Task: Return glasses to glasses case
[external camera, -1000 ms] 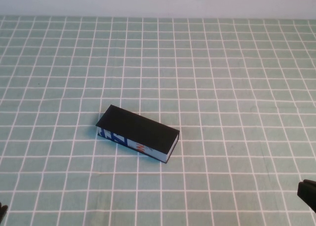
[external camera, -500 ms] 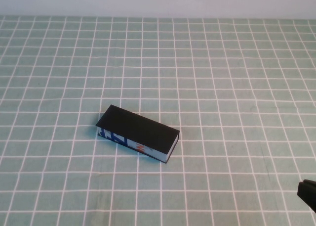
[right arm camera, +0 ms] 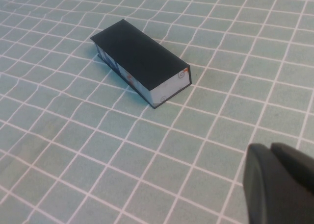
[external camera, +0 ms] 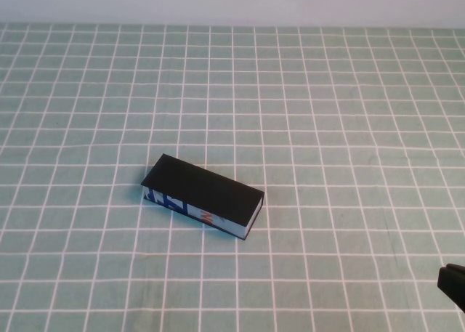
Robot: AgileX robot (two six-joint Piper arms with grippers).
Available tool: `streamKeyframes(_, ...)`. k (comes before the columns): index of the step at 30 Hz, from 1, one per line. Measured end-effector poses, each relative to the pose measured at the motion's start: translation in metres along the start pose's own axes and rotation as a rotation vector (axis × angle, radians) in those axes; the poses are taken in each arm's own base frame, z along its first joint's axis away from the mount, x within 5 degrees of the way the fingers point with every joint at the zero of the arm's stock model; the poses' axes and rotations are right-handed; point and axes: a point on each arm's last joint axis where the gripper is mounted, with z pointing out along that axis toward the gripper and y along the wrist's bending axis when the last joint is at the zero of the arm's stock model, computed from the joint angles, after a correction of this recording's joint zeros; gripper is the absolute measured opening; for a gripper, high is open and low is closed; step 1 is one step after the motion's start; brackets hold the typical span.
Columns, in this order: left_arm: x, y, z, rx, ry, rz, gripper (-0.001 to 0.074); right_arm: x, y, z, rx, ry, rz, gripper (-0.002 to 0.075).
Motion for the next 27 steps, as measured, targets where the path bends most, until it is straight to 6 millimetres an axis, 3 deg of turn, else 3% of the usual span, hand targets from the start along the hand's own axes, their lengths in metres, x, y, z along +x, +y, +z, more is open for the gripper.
streamKeyframes(6,0.0,0.0,0.0,0.0,0.0,0.0,0.0001,-0.001,-0.002,0.0,0.017,-0.011,-0.024,-0.0011)
streamKeyframes(13,0.0,0.0,0.0,0.0,0.0,0.0,0.0002,0.003,-0.016,-0.014,0.201,-0.166,-0.107,-0.0011)
streamKeyframes(20,0.0,0.0,0.0,0.0,0.0,0.0,0.0001,0.034,-0.023,-0.029,0.349,-0.276,-0.084,-0.0011)
streamKeyframes(27,0.0,0.0,0.0,0.0,0.0,0.0,0.0001,0.069,-0.028,-0.021,0.363,-0.195,-0.072,-0.0011)
